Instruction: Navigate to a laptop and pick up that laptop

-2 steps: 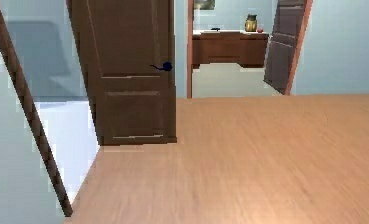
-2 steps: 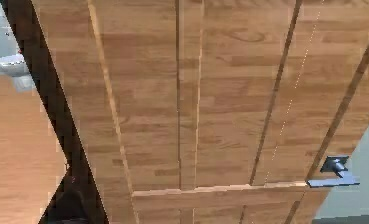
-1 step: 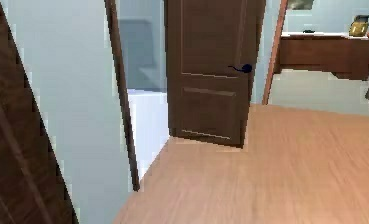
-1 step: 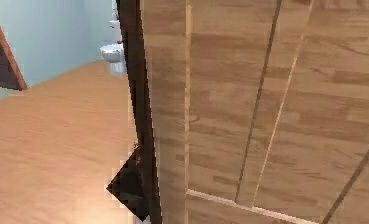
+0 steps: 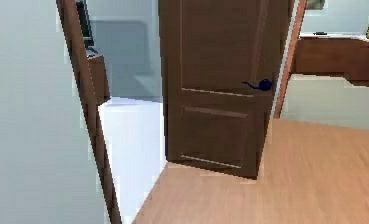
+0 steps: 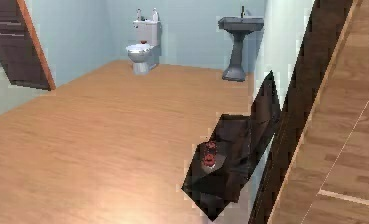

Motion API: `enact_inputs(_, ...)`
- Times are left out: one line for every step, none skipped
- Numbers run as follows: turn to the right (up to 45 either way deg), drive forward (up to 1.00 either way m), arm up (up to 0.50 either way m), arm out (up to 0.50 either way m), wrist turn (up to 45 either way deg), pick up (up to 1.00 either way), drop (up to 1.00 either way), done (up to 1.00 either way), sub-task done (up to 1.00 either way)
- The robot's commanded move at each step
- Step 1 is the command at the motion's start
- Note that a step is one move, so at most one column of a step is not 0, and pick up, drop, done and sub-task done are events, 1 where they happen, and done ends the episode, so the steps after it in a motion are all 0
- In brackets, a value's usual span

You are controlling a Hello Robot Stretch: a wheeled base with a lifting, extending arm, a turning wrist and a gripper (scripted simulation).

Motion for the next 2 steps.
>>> enact_inputs(0.0, 0.95, 0.00, 0.00, 0.0, 0.00, 0.00, 0.00, 0.00)
enact_inputs(-12.0, 0.00, 0.00, 0.00, 0.0, 0.00, 0.00, 0.00, 0.00)
